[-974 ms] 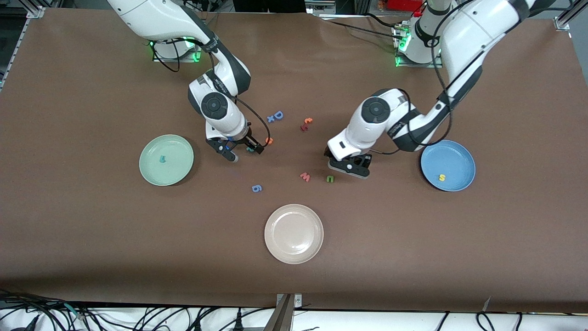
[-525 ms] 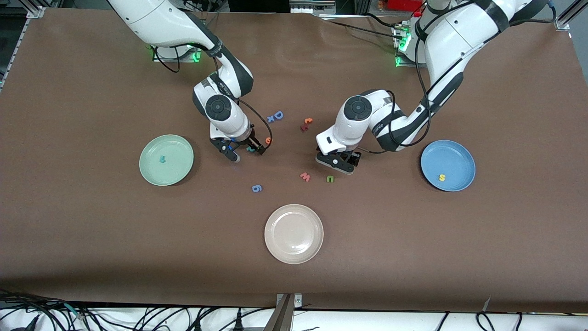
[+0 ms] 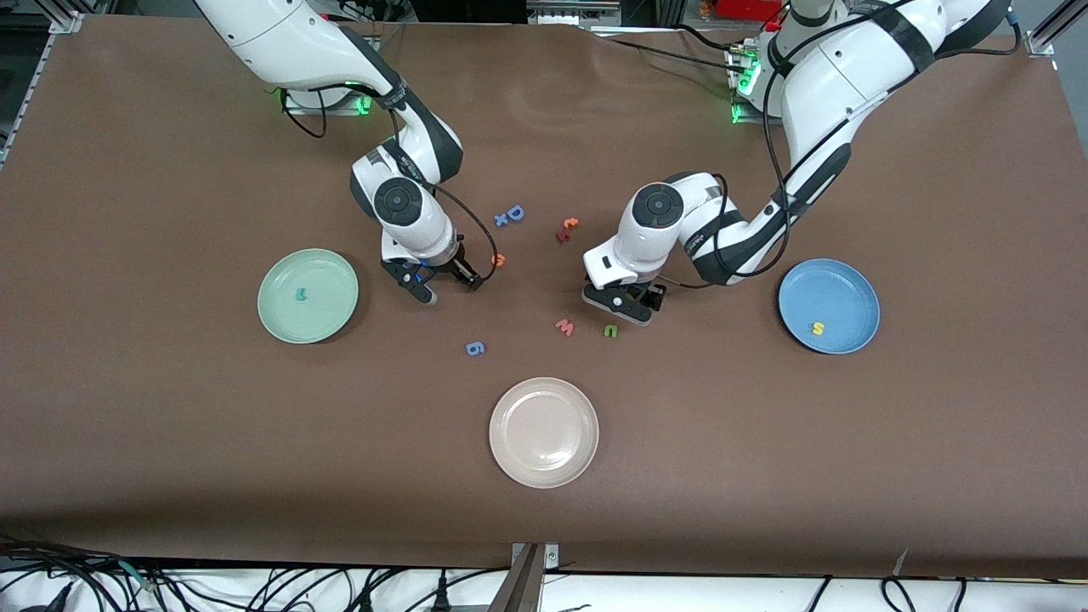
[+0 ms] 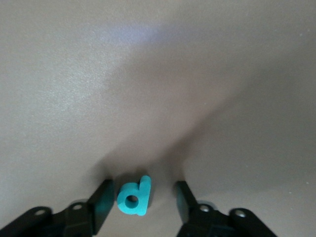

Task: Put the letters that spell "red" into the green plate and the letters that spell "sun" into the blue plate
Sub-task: 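Grasp the yellow n with the left gripper while the right gripper reaches teal d, then place the teal d on the green plate while the left gripper drops yellow n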

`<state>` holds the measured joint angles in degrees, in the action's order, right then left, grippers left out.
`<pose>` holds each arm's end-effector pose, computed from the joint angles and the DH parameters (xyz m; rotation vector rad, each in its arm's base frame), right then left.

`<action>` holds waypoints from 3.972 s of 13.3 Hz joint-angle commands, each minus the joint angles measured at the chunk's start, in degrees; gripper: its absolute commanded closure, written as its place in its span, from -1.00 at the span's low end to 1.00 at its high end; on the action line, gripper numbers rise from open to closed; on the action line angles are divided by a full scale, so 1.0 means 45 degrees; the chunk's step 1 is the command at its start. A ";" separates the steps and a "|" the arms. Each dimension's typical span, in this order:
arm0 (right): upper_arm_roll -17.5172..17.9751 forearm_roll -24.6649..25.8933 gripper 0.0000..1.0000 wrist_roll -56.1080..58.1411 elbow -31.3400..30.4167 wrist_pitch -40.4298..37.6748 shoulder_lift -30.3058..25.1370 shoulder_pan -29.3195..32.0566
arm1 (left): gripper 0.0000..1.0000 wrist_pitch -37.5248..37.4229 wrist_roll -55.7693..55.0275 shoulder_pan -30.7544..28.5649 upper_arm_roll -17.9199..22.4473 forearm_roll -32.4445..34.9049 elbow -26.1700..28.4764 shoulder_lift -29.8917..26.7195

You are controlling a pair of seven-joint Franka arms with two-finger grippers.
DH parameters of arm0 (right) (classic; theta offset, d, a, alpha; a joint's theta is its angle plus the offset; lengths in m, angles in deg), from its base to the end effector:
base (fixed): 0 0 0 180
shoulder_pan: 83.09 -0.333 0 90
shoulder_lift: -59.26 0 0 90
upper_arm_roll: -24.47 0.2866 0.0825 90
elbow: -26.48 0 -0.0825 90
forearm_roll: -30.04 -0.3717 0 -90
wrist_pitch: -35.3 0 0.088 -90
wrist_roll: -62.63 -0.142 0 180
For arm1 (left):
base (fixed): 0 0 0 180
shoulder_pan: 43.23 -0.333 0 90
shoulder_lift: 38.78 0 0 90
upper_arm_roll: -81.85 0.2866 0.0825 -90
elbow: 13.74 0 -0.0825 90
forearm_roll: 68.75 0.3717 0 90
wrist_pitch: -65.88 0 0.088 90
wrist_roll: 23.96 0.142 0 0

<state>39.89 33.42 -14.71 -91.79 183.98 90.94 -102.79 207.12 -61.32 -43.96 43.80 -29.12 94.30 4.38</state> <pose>0.4594 0.3331 0.1205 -2.8779 1.0908 0.1405 0.4890 -0.3622 0.1307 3.0380 -0.6162 0.0785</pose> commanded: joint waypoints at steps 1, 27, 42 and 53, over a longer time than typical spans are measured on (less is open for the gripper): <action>-0.0166 0.0324 0.06 -0.0293 -0.0123 0.0241 0.0107 -0.0116 | -1.00 -0.0019 -0.0348 0.0534 0.0429 0.0434 -0.0531 0.0290; -0.4340 0.0070 0.81 0.7840 0.1382 -0.6926 -0.2763 -0.0214 | 0.50 -0.0311 -0.2770 0.0945 0.0586 0.0238 -0.0472 0.0349; -0.5947 -0.1239 -0.99 1.1351 -0.1121 -0.4031 -0.3015 -0.0194 | 0.58 -0.6674 0.1736 -0.0145 0.0489 -0.3414 -0.3871 0.0018; -0.1943 -0.1180 -0.99 0.2448 0.1243 -0.3943 -0.1985 -0.1908 | 0.63 -1.1522 0.8534 -0.4150 0.0761 -0.2889 -0.3793 -0.0765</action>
<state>31.42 28.42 1.02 -88.81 163.72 78.48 -107.94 157.25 -27.36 -61.23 46.45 -42.56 76.46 1.87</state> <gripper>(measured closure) 0.004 0.731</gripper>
